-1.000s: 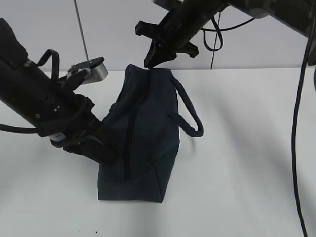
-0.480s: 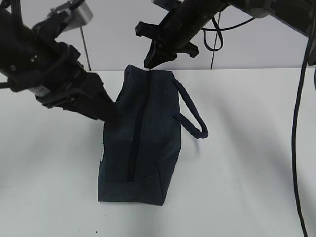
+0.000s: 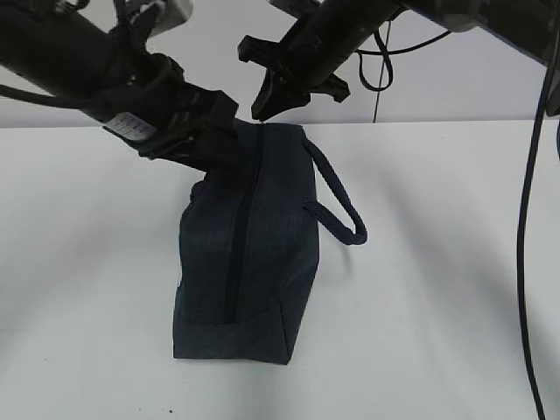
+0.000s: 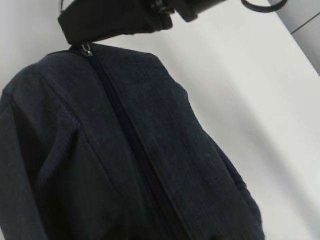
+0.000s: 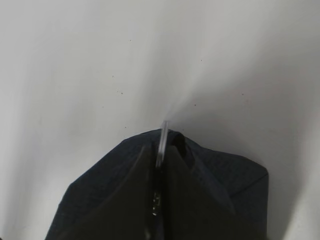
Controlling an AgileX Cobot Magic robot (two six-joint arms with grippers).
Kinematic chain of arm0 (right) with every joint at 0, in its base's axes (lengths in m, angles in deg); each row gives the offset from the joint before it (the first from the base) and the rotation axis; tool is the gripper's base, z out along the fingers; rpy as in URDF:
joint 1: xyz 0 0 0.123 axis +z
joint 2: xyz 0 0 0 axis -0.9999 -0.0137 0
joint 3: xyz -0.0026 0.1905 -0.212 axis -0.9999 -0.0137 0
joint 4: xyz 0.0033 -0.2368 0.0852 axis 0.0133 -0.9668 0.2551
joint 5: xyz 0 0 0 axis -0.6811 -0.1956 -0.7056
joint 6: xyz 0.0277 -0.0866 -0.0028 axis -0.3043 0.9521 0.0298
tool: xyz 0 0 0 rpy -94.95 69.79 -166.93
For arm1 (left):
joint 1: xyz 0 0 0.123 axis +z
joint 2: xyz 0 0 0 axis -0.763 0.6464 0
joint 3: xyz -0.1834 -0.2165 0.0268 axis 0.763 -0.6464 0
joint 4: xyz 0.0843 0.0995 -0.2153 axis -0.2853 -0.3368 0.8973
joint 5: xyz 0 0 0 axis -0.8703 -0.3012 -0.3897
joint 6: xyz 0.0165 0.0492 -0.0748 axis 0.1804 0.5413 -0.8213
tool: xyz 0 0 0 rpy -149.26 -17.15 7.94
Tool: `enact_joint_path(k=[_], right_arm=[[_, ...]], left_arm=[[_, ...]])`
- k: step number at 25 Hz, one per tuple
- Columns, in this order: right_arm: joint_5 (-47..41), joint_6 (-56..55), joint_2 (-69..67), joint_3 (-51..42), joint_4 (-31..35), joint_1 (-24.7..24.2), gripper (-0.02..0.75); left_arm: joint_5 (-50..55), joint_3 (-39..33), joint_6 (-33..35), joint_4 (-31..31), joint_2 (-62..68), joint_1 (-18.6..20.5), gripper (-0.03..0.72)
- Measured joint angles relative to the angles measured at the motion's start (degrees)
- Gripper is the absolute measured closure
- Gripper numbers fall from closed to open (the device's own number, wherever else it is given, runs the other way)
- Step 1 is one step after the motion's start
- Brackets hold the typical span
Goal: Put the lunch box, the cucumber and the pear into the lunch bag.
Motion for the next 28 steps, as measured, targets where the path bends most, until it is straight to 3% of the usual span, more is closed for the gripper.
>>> enact_joint_path(k=[5, 7, 9, 12, 21, 28], right_arm=[[0.0, 0.0, 0.0, 0.0, 0.2, 0.0, 0.731], [0.0, 0.0, 0.0, 0.0, 0.2, 0.0, 0.731], [0.0, 0.4, 0.0, 0.0, 0.2, 0.0, 0.731], [0.0, 0.9, 0.0, 0.0, 0.2, 0.0, 0.731], [0.3, 1.0, 0.0, 0.0, 0.4, -0.9, 0.731], [0.5, 1.0, 0.0, 0.0, 0.3, -2.7, 0.731]], left_arm=[[-0.3, 3.8, -0.1, -1.0, 6.2, 0.0, 0.391], [-0.3, 4.6, -0.7, -2.5, 7.5, 0.0, 0.478], [0.1, 4.8, -1.0, -4.8, 7.6, 0.0, 0.620], [0.5, 5.1, -1.2, -7.8, 7.6, 0.0, 0.692], [0.5, 5.1, -1.5, -13.0, 3.2, 0.0, 0.704], [0.2, 4.8, -1.3, -12.7, -0.4, 0.0, 0.704]])
